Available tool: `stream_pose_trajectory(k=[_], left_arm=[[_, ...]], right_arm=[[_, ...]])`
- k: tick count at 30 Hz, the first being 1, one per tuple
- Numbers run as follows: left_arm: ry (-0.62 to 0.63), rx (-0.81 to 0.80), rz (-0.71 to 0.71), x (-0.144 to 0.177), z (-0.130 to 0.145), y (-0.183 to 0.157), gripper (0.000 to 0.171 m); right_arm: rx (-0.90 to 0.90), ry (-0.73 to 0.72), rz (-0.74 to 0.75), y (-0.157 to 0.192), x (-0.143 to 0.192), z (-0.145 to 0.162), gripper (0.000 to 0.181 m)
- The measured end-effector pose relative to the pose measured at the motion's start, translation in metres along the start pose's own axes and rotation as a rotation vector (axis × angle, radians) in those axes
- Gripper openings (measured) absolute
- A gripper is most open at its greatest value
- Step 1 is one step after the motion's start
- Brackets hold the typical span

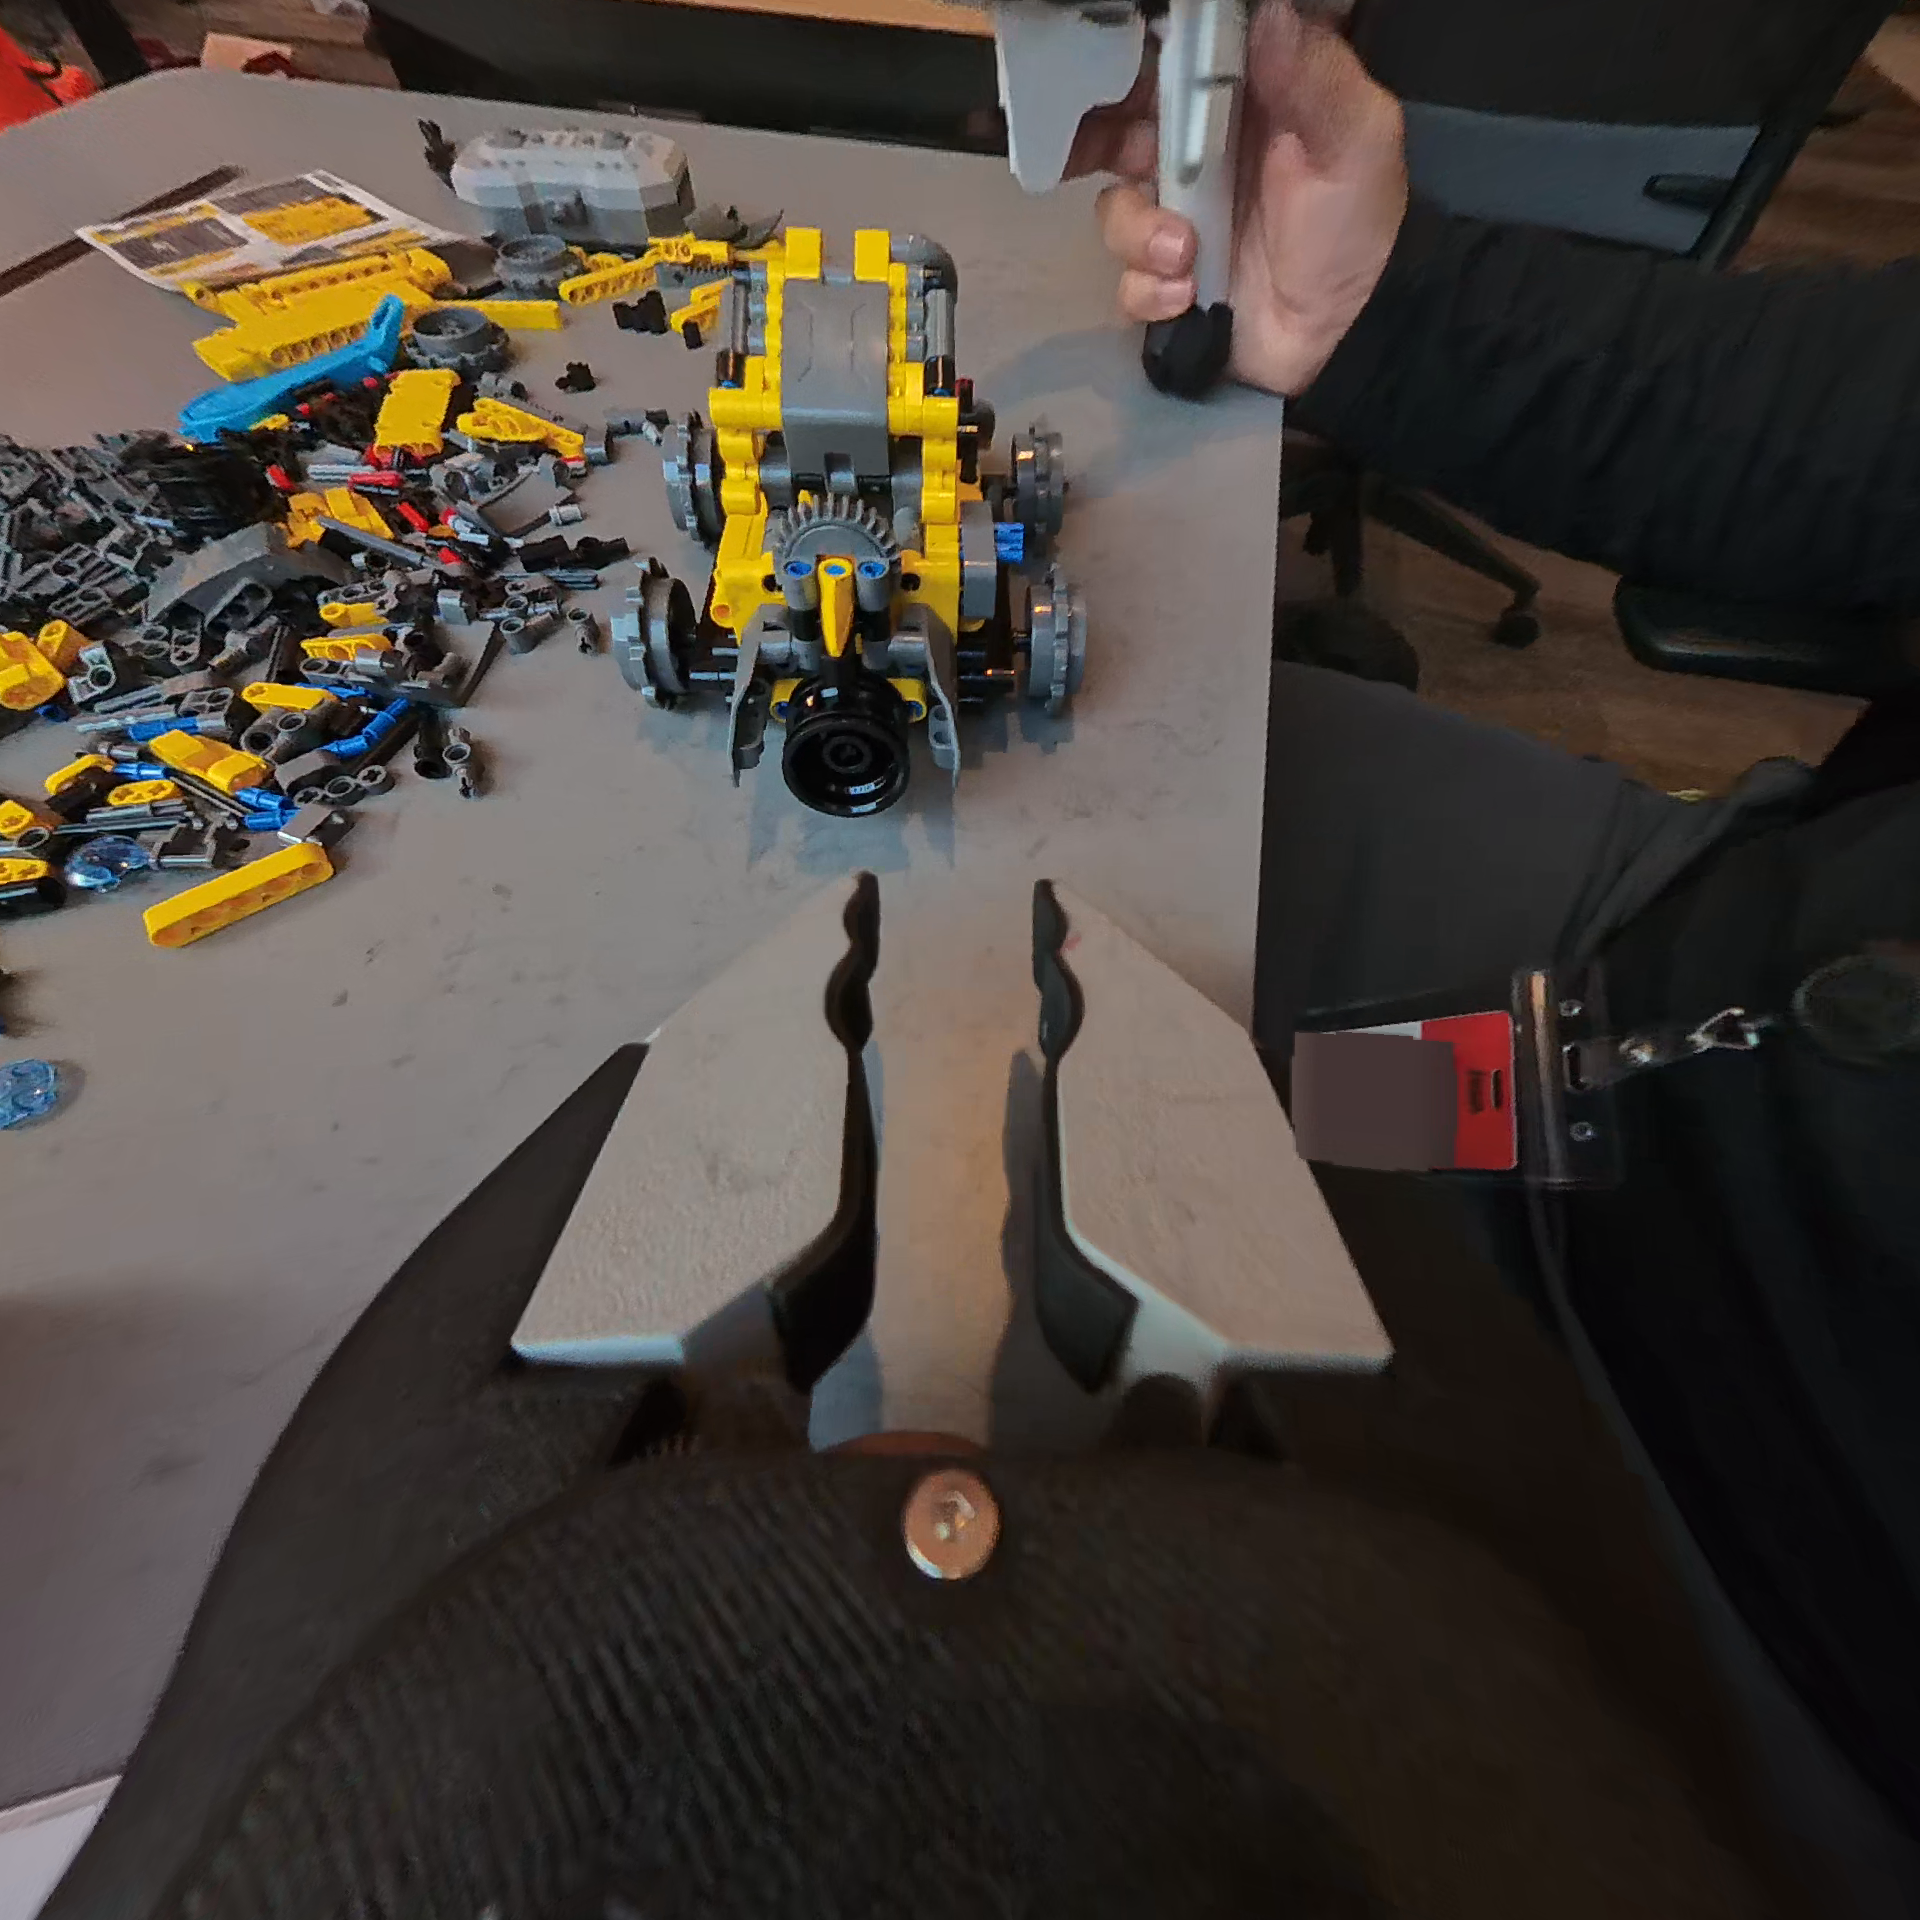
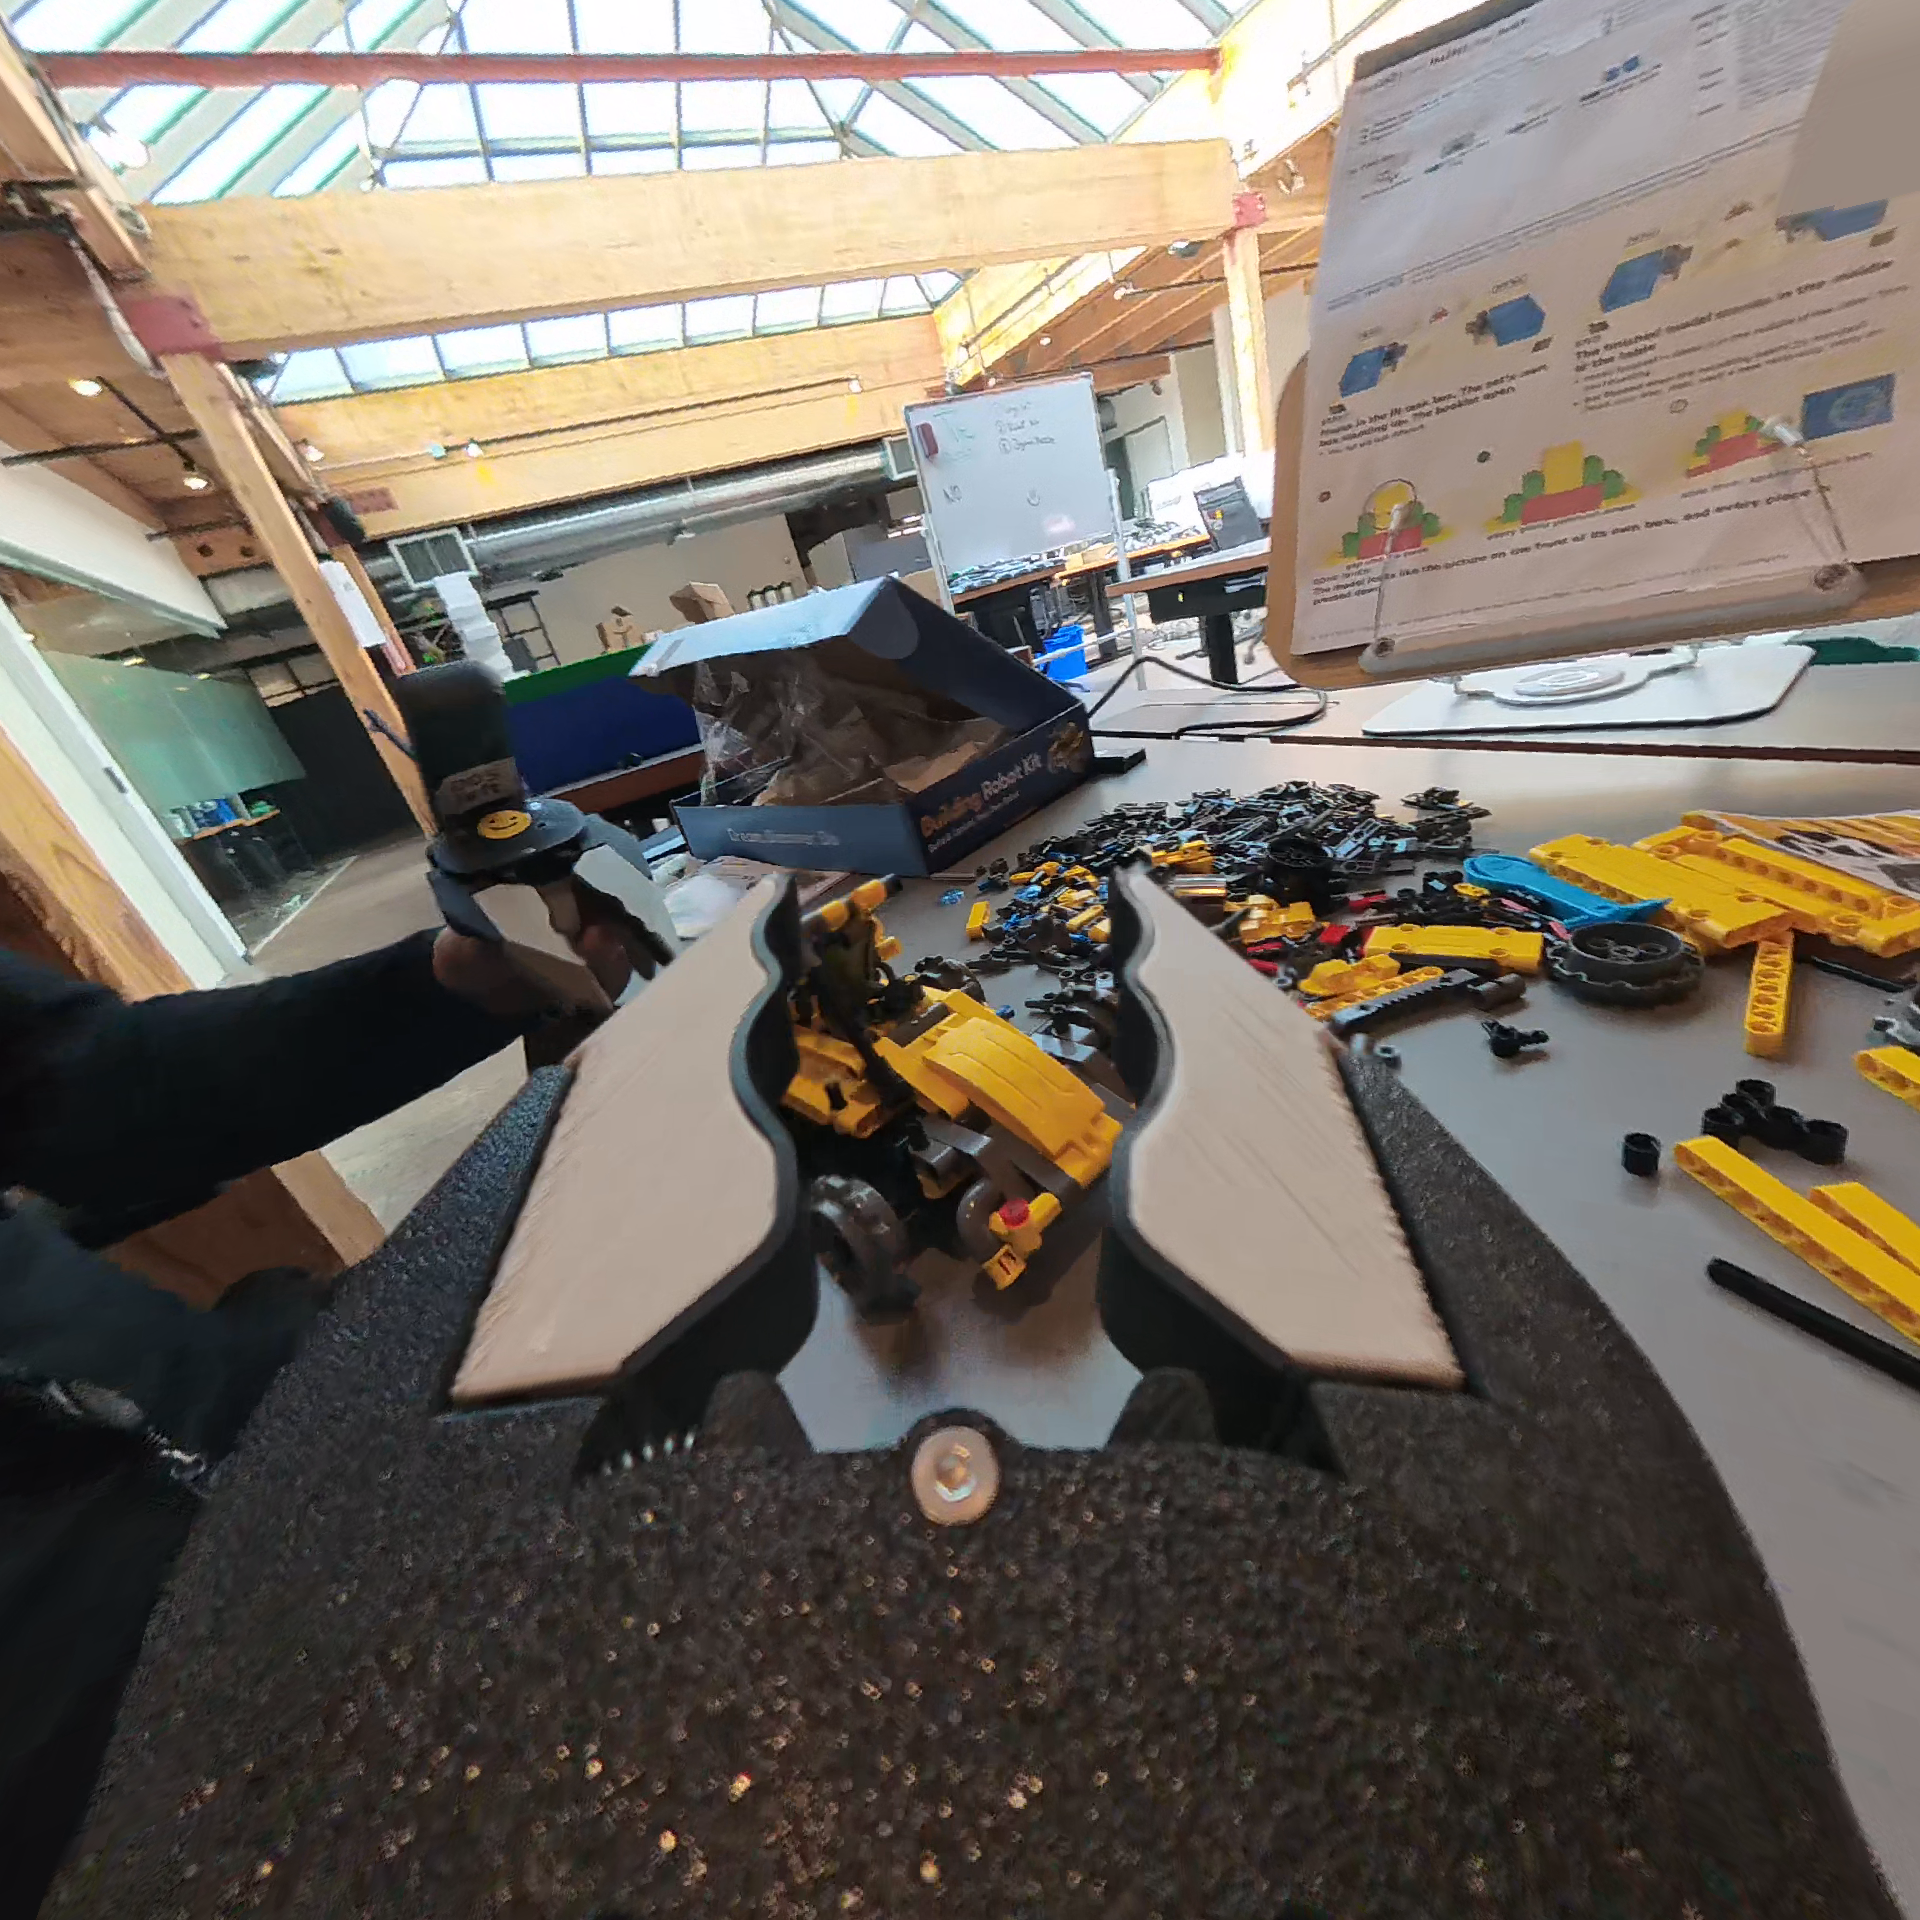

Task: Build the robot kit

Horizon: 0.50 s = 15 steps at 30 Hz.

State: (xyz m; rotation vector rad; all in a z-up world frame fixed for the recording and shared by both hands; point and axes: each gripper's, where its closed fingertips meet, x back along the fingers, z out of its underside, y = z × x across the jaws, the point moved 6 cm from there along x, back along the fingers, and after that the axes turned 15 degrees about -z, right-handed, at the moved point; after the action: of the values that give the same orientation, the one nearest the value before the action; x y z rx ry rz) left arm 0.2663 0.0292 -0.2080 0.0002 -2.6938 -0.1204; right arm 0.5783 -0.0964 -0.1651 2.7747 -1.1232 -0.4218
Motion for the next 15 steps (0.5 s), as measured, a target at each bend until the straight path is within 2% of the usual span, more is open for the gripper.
stream_pose_trajectory(k=[2, 7, 11, 15], left_arm=[[-0.034, 0.036, 0.017, 0.004, -0.002, 0.003, 0.02], [-0.078, 0.157, 0.068, 0.009, -0.006, 0.014, 0.02], [-0.122, 0.249, 0.063, 0.013, -0.008, 0.025, 0.02], [-0.132, 0.251, 0.041, 0.014, -0.008, 0.026, 0.02]], right_arm=[[0.029, 0.052, -0.004, 0.004, -0.006, 0.004, 0.064], [0.057, 0.133, 0.044, 0.003, -0.014, 0.009, 0.069], [0.038, 0.098, 0.063, -0.001, -0.01, 0.007, 0.067], [0.025, 0.066, 0.074, -0.003, -0.006, 0.004, 0.063]])
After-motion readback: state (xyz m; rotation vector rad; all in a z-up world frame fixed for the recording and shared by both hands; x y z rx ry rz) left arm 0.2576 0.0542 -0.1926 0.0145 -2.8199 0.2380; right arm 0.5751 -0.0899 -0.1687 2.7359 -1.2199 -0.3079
